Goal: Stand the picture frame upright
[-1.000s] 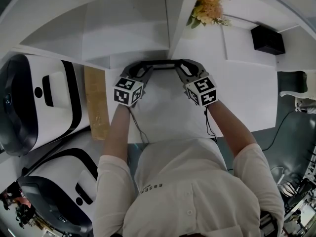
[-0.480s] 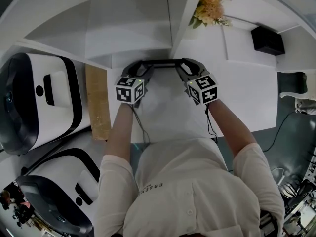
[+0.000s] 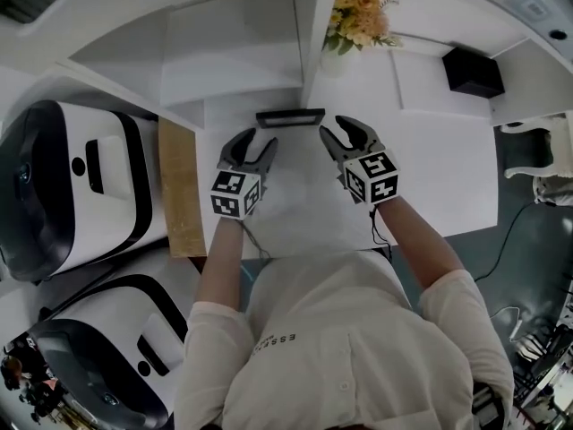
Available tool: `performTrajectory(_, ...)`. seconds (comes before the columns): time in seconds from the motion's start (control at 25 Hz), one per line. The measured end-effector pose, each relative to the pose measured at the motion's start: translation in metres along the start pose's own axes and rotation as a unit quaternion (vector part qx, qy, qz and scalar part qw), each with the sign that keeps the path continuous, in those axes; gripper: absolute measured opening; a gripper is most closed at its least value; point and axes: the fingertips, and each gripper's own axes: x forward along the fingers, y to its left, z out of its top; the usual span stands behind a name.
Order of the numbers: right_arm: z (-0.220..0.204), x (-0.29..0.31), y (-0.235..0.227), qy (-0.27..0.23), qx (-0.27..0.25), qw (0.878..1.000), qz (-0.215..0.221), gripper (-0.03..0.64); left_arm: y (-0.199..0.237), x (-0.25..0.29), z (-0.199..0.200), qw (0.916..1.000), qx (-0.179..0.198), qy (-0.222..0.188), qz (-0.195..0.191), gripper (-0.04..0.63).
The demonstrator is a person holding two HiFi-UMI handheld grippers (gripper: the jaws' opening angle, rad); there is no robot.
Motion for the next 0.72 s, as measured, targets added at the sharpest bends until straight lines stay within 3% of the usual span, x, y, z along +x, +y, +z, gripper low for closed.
performTrajectory(0.12, 0.015, -0.026, 0.008, -0.032, -0.012, 0.999, 0.005, 0.163, -0.021, -0.028, 0.023, 0.9984, 0.029, -0.048, -0.005, 0.196)
performTrajectory(0.28, 0.034, -0.056, 0.018, -0.073, -0.021, 0.997, 0.010, 0.087, -0.044, -0.059, 0.042, 0.9955, 0.051, -0.077, -0.020, 0.160)
performTrajectory(0.44, 0.047, -0.083, 0.036, -0.096, -0.045, 0.994, 0.035, 0.015, -0.059, -0.079, 0.054, 0.9932, 0.054, -0.100, -0.023, 0.002)
performTrajectory(0.72, 0.057, -0.110, 0.059, -0.122, -0.064, 0.989, 0.054, 0.015, -0.086, -0.095, 0.066, 0.9906, 0.068, -0.110, -0.044, 0.002)
